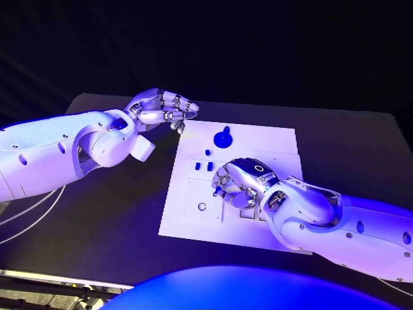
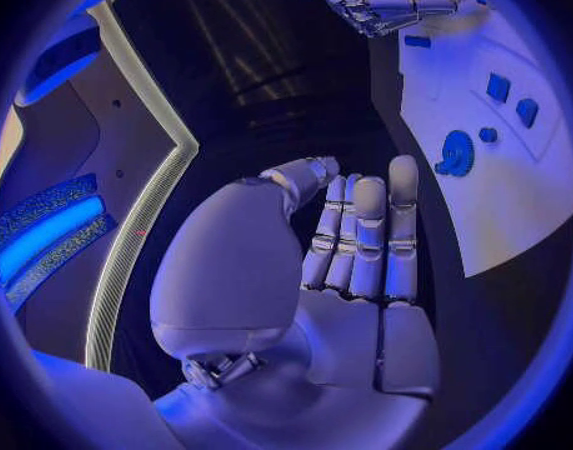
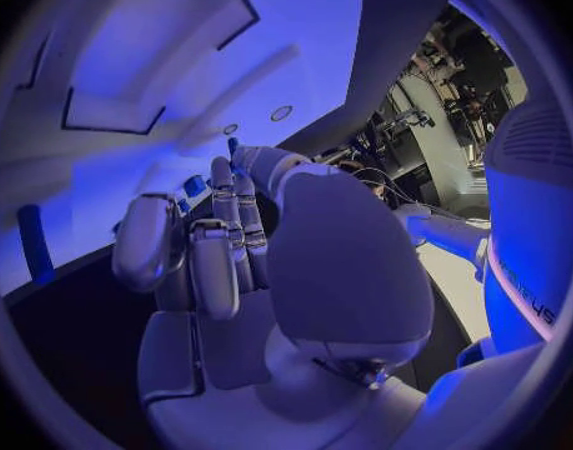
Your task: Assemble the parts on the task board
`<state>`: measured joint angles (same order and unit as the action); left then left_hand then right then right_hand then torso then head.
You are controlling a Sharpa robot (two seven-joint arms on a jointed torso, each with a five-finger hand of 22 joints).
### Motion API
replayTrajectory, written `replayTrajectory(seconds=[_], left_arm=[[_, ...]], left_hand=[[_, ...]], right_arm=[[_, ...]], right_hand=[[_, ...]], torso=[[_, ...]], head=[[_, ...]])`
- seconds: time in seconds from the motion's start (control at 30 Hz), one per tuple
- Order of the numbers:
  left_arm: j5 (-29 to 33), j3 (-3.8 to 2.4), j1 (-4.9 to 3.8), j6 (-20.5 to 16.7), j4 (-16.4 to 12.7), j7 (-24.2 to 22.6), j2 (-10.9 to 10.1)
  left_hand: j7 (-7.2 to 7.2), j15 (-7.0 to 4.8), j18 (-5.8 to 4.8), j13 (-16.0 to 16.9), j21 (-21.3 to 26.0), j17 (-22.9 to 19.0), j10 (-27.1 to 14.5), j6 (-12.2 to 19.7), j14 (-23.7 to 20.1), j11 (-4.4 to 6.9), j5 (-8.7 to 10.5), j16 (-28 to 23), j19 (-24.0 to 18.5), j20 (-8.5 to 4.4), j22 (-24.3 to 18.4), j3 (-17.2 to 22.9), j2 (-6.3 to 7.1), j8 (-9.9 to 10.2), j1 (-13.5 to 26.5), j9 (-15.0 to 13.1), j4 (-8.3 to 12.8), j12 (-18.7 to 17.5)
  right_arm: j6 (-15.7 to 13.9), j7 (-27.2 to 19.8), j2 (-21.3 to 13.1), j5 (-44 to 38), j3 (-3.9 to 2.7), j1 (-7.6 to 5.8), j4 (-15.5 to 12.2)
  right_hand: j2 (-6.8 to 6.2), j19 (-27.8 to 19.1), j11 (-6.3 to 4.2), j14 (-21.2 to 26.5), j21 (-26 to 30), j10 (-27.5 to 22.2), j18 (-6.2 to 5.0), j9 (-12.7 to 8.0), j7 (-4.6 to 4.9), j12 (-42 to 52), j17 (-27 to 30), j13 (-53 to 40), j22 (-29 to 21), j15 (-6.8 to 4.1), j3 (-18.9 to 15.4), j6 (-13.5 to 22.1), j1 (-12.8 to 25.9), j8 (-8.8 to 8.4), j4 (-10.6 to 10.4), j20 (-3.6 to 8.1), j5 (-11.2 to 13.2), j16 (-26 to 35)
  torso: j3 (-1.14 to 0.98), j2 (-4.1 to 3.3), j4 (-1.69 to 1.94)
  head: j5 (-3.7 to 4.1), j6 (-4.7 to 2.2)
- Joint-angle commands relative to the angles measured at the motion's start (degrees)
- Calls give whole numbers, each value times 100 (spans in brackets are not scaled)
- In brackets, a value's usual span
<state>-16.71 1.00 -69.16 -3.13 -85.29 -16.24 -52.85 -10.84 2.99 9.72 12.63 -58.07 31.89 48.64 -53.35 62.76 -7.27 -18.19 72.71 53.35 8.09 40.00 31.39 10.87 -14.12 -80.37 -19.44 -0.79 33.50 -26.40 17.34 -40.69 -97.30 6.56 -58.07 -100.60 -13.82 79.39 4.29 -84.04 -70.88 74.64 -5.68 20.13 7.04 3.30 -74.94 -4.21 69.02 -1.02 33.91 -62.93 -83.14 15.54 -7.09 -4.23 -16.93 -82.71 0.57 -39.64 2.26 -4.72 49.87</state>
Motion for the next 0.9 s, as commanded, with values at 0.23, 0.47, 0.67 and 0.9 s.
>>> replayTrajectory(seconds=[0.23,0.47,0.67,0.9], left_arm=[[-19,-5,-3,-14,-17,-2,25],[-21,-5,-3,-11,-14,7,30],[-24,-5,-3,-13,-10,17,29],[-29,-5,-3,-6,7,32,37]], left_hand=[[-2,-7,86,-3,-40,-5,-38,27,45,-5,-24,19,-32,19,5,18,10,-27,63,-7,5,31],[-4,-6,86,-3,-45,-3,-41,29,47,-6,-24,23,-35,20,9,21,12,-32,66,-9,7,36],[-4,-6,86,-3,-45,-3,-41,29,47,-6,-24,23,-35,20,9,21,12,-32,66,-9,7,36],[-4,-6,86,-3,-45,-3,-41,29,47,-6,-24,23,-35,20,9,21,12,-32,66,-9,7,36]], right_arm=[[75,22,61,-144,6,51,107],[131,41,82,-195,7,63,132],[180,39,87,-198,9,65,128],[174,25,95,-184,14,66,122]], right_hand=[[-1,-7,-103,-366,-25,83,88,8,20,23,-152,-9,19,-23,-3,15,83,6,32,-28,-36,-25],[-1,-8,-103,-367,-24,82,88,10,20,24,-159,-9,18,-22,-3,15,87,6,33,-30,-35,-29],[-2,-11,-103,-365,-20,80,87,11,21,25,-149,-9,16,-21,-3,17,91,5,35,-31,-33,-25],[-2,-11,-103,-365,-20,80,87,11,21,25,-149,-9,16,-21,-3,17,91,5,35,-31,-33,-25]], torso=[[-4,-1,-3],[-1,-3,-2],[0,-3,-7],[0,-4,-3]], head=[[-48,13],[-52,13],[-54,13],[-63,13]])
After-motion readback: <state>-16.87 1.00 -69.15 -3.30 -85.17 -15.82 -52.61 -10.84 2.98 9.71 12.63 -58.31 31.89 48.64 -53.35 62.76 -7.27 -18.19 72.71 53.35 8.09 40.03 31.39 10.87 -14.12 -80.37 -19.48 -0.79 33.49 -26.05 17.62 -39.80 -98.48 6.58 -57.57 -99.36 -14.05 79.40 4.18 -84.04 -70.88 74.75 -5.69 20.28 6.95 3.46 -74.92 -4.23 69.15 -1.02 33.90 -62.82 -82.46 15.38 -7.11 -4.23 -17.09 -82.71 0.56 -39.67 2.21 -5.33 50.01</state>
